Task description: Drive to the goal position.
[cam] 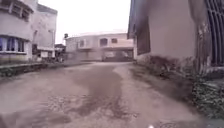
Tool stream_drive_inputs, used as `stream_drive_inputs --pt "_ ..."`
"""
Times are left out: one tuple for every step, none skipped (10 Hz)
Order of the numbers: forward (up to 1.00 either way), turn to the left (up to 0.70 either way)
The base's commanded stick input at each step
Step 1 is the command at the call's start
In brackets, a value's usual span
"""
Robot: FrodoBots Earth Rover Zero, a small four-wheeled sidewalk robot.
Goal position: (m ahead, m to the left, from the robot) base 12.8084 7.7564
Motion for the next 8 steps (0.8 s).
stream_drive_inputs --pt "0.7 0.0" --pt "0.7 0.0" --pt "0.7 0.0" --pt "0.7 0.0" --pt "0.7 0.0" --pt "0.7 0.0" --pt "0.7 0.0" --pt "0.7 0.0"
